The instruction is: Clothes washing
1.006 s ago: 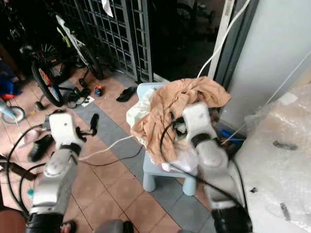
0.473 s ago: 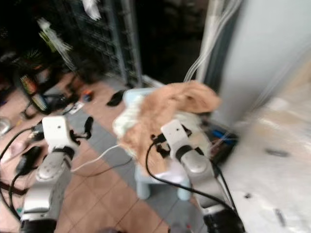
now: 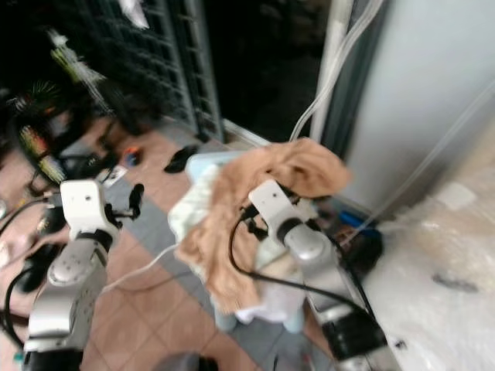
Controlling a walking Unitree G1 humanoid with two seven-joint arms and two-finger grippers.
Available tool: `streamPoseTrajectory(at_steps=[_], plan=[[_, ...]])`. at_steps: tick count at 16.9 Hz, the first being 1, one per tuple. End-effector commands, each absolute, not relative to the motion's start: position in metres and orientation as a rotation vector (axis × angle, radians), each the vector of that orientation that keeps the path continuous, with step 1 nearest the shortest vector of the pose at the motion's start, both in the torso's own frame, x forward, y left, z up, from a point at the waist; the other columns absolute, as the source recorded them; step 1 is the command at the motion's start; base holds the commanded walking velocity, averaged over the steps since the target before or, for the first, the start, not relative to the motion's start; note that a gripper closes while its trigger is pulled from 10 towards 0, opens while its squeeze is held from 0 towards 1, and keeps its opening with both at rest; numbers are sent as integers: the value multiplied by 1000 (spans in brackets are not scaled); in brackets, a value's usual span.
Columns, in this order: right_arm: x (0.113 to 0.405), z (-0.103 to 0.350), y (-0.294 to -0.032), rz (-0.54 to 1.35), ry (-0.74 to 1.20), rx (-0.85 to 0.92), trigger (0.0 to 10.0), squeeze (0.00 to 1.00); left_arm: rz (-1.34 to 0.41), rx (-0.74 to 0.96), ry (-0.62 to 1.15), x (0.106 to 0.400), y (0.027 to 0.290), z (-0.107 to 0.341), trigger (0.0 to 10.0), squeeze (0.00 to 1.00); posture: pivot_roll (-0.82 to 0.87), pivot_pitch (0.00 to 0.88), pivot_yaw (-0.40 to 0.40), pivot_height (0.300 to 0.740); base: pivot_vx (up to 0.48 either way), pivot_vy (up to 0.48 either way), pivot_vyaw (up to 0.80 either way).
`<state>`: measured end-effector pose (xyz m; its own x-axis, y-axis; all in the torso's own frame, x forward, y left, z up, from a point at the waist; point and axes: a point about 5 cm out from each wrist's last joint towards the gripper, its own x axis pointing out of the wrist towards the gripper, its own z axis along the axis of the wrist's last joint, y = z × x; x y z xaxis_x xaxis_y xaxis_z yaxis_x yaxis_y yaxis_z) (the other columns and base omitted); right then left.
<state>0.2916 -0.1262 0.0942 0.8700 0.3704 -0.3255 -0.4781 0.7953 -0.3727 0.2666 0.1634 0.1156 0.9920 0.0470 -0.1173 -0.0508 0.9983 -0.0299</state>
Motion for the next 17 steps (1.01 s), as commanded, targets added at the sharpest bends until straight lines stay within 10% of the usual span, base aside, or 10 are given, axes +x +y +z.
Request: streamPoseTrajectory(at_steps=[1,13,15,17], plan=[[290,88,-127,463,277,-452,10000,0,44,-22,139,261,166,113,10000,0,-5,89,95,740,0,360,0],[313,40,-119,369,592,-440,9569,0,20,-12,189,249,158,110,10000,0,40,103,57,740,0,22,0],[309,27,-119,381,674,-385,0,0,17,-2,205,246,157,108,10000,0,38,109,53,740,0,0,0],[312,25,-117,390,675,-390,0,0,16,10,212,246,158,107,10000,0,38,111,52,740,0,0,0]])
